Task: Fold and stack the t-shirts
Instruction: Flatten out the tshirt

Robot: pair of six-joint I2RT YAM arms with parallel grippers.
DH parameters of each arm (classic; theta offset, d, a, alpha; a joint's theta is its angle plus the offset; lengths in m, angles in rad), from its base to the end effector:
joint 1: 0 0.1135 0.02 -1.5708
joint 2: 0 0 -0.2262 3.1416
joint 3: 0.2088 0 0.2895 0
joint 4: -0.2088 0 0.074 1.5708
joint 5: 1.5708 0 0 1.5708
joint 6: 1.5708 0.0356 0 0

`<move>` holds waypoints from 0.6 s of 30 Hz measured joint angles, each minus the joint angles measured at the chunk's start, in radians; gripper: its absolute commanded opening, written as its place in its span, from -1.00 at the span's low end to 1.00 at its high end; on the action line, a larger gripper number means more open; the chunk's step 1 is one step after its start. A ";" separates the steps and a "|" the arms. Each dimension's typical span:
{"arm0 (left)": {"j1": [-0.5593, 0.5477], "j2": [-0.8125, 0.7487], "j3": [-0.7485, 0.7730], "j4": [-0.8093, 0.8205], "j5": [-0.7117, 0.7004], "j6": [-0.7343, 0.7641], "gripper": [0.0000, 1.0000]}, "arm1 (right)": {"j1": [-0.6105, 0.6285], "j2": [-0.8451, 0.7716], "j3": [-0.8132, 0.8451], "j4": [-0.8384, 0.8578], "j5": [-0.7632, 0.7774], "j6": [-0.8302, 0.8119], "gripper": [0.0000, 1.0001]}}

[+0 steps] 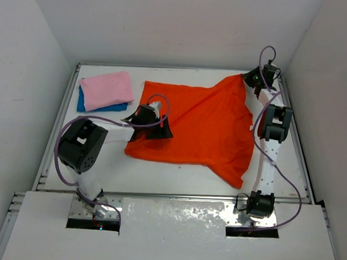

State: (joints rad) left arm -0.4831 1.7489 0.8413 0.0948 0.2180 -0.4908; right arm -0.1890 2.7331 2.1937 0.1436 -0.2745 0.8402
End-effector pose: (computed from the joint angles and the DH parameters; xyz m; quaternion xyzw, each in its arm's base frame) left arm 0.3121 -0.1724 0.0709 0.0367 0.9237 -0.2614 0.2778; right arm 0.5924 -0.1035 0.0676 0.3398 0.7550 0.2835 0.4838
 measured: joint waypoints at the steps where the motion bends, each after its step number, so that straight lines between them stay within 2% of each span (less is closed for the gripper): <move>1: 0.000 0.000 0.001 -0.001 0.000 0.001 0.30 | -0.005 0.015 0.022 0.015 -0.007 0.011 -0.54; 2: 0.000 0.000 0.003 -0.003 0.000 0.004 0.30 | -0.009 0.028 0.039 0.032 -0.016 0.021 -0.32; 3: 0.000 0.000 0.006 -0.009 0.000 0.007 0.30 | -0.014 0.039 0.047 0.048 -0.027 0.027 0.00; 6: 0.000 0.000 0.030 -0.054 -0.005 0.016 0.31 | -0.026 0.044 0.047 0.058 -0.061 0.037 0.38; 9: 0.000 0.000 0.074 -0.143 -0.021 0.023 0.31 | -0.036 0.033 0.022 0.078 -0.098 0.034 0.43; 12: 0.000 -0.002 0.146 -0.249 -0.048 0.040 0.32 | -0.040 -0.040 -0.085 0.055 -0.118 0.020 0.39; 15: 0.009 -0.017 0.287 -0.330 -0.078 0.063 0.32 | -0.042 -0.178 -0.207 -0.058 -0.116 -0.024 0.37; 18: 0.040 -0.065 0.361 -0.370 -0.090 0.072 0.32 | -0.038 -0.379 -0.341 -0.220 -0.074 -0.094 0.26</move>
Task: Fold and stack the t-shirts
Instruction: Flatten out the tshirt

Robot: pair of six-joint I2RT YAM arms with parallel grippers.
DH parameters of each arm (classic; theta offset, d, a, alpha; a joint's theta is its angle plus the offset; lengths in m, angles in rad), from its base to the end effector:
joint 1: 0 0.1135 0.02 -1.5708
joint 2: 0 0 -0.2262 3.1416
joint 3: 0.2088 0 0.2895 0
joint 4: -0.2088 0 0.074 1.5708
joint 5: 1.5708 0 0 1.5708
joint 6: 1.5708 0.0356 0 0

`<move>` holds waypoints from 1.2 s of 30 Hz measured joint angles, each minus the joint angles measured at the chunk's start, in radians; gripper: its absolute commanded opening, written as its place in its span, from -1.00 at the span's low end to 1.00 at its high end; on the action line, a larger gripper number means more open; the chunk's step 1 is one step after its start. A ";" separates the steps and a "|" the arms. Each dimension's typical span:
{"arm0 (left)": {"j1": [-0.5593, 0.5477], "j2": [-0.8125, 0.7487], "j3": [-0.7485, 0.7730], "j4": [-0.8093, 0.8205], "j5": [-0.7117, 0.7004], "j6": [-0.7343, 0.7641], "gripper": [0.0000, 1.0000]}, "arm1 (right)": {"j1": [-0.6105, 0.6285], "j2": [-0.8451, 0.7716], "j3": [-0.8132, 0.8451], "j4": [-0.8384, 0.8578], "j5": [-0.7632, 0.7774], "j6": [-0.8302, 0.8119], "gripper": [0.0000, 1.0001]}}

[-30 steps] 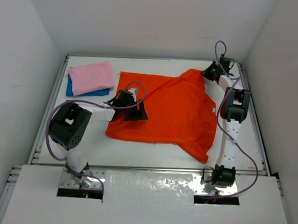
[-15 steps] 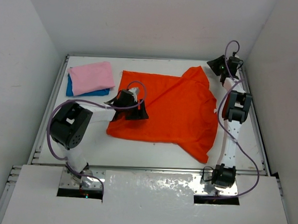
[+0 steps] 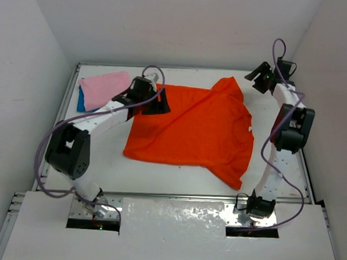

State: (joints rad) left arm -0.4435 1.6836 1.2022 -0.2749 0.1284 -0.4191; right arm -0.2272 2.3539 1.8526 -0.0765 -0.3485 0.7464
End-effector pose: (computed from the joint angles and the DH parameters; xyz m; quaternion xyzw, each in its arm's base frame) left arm 0.3628 -0.1774 0.1853 0.0366 0.9159 -0.2188 0.3344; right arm 0.5355 -0.1113 0.1316 0.3321 0.8040 0.2677 0.4143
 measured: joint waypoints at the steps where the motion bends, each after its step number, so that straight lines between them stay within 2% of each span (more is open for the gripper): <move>1: 0.020 -0.025 0.002 -0.002 0.003 0.000 0.32 | 0.003 -0.087 -0.055 -0.056 0.025 -0.025 0.20; 6: 0.128 -0.106 -0.043 -0.072 -0.020 0.031 0.31 | 0.033 -0.520 -0.332 -0.320 0.123 -0.136 0.06; 11: 0.152 -0.117 -0.143 -0.185 -0.064 0.085 0.31 | 0.062 -0.865 -0.708 -0.537 0.200 -0.209 -0.31; 15: 0.154 -0.174 -0.230 -0.253 -0.066 0.105 0.29 | 0.081 -1.069 -0.953 -0.691 0.257 -0.217 -0.30; 22: 0.159 -0.300 -0.336 -0.284 -0.060 0.094 0.23 | 0.132 -1.374 -1.093 -0.871 0.288 -0.264 -0.18; 29: 0.159 -0.391 -0.428 -0.313 -0.088 0.045 0.08 | 0.132 -1.603 -1.255 -1.003 0.281 -0.292 0.09; 33: 0.163 -0.414 -0.455 -0.330 -0.127 0.007 -0.02 | 0.132 -1.650 -1.325 -1.039 0.278 -0.284 0.05; 36: 0.178 -0.414 -0.465 -0.330 -0.146 -0.022 -0.06 | 0.132 -1.669 -1.363 -1.007 0.291 -0.255 -0.07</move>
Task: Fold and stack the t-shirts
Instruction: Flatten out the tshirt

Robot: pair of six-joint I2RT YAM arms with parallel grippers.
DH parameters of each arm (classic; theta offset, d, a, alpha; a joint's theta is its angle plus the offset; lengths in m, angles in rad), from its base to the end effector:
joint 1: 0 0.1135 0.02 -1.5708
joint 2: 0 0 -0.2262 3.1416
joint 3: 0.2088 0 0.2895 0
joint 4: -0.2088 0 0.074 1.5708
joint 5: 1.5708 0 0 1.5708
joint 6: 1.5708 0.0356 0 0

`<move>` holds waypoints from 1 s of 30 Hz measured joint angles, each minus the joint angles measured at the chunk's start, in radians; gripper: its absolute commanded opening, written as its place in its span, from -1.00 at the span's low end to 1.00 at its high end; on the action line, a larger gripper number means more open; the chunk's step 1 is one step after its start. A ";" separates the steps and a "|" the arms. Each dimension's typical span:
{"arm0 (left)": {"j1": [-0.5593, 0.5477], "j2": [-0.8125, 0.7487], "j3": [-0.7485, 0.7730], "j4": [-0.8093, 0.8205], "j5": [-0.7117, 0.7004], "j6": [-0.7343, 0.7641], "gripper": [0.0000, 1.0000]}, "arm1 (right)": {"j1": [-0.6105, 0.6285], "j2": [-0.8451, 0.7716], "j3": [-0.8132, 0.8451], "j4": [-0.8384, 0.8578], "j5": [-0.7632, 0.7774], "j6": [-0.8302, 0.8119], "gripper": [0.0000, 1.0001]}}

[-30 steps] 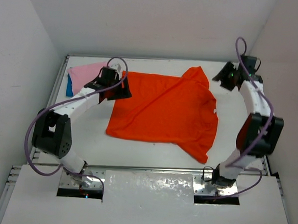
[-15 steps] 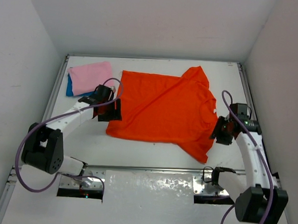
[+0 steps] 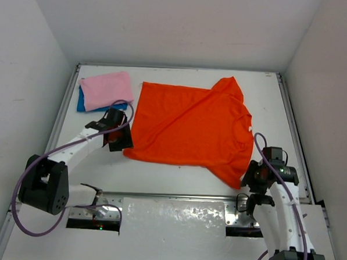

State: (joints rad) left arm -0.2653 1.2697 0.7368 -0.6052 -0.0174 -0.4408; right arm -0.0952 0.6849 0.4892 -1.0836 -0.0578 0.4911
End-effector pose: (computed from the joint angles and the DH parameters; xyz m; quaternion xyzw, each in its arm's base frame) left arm 0.2639 -0.0711 0.1378 -0.0874 0.9727 -0.0662 0.2044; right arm 0.1652 -0.0137 0.1555 0.2818 0.9480 0.0566 0.1367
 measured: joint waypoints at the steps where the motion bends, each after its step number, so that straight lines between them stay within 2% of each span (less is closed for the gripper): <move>1: 0.008 0.001 -0.003 0.001 0.000 -0.008 -0.07 | 0.000 -0.007 -0.018 0.014 0.001 0.008 -0.09; 6: 0.045 0.017 -0.026 0.017 0.013 -0.033 -0.10 | 0.000 -0.023 -0.142 0.088 -0.027 0.058 -0.09; 15: 0.051 0.048 -0.038 0.038 0.045 -0.035 -0.13 | 0.007 -0.032 -0.244 0.157 -0.098 0.098 -0.09; 21: 0.053 0.066 -0.041 0.056 0.054 -0.036 -0.13 | 0.007 -0.036 -0.243 0.186 -0.097 0.122 -0.11; 30: 0.055 0.086 -0.042 0.063 0.052 -0.035 -0.13 | 0.007 -0.035 -0.130 0.181 -0.072 0.134 -0.12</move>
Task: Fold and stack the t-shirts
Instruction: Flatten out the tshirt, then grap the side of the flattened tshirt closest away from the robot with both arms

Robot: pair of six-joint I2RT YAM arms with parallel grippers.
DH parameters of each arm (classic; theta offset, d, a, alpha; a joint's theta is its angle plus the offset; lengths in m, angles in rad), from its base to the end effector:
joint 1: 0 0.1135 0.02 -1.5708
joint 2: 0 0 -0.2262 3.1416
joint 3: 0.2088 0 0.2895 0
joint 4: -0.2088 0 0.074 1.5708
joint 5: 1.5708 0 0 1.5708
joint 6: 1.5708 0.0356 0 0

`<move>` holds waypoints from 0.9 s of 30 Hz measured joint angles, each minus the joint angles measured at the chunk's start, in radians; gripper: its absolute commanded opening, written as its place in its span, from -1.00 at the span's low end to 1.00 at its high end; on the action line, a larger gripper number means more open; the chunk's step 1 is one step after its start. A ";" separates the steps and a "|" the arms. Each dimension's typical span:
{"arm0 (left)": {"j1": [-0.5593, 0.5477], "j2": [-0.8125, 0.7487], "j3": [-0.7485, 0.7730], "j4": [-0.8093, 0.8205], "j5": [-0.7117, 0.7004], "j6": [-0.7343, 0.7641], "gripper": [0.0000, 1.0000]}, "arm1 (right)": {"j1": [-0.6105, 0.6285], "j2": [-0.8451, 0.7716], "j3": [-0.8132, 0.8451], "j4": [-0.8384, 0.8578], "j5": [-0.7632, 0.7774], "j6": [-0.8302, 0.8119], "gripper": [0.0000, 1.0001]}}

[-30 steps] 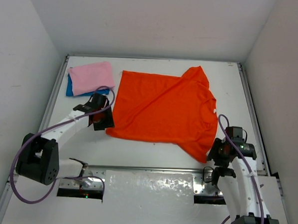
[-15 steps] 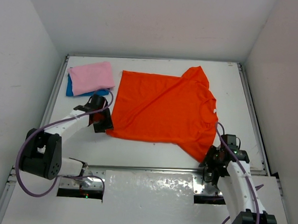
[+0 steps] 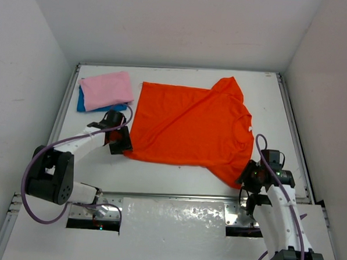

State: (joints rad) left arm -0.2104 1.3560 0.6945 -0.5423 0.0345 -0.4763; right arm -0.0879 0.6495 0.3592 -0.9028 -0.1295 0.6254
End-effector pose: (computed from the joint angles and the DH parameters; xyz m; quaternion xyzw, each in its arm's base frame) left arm 0.2652 -0.0579 0.1056 -0.1272 0.9748 -0.0774 0.1661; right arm 0.1685 -0.0102 0.1251 0.3308 0.9227 0.1110 0.1637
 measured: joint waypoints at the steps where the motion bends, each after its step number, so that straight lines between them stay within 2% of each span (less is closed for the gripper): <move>1: 0.001 0.000 0.000 0.000 0.000 0.000 -0.13 | 0.000 0.001 0.003 -0.011 -0.002 0.003 -0.11; 12: 0.006 0.011 0.005 0.002 -0.003 0.001 -0.13 | 0.000 -0.036 0.113 -0.143 0.057 0.003 -0.02; 15: 0.009 0.022 0.006 0.008 -0.003 0.001 -0.13 | 0.000 -0.039 0.120 -0.129 0.075 -0.002 -0.01; 27: 0.009 0.034 0.006 0.023 0.004 0.002 -0.14 | 0.001 0.112 0.006 0.064 0.062 -0.002 -0.12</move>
State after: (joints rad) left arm -0.2012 1.3899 0.7010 -0.5198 0.0387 -0.4744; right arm -0.0872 0.7616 0.3649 -0.8383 -0.0673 0.6239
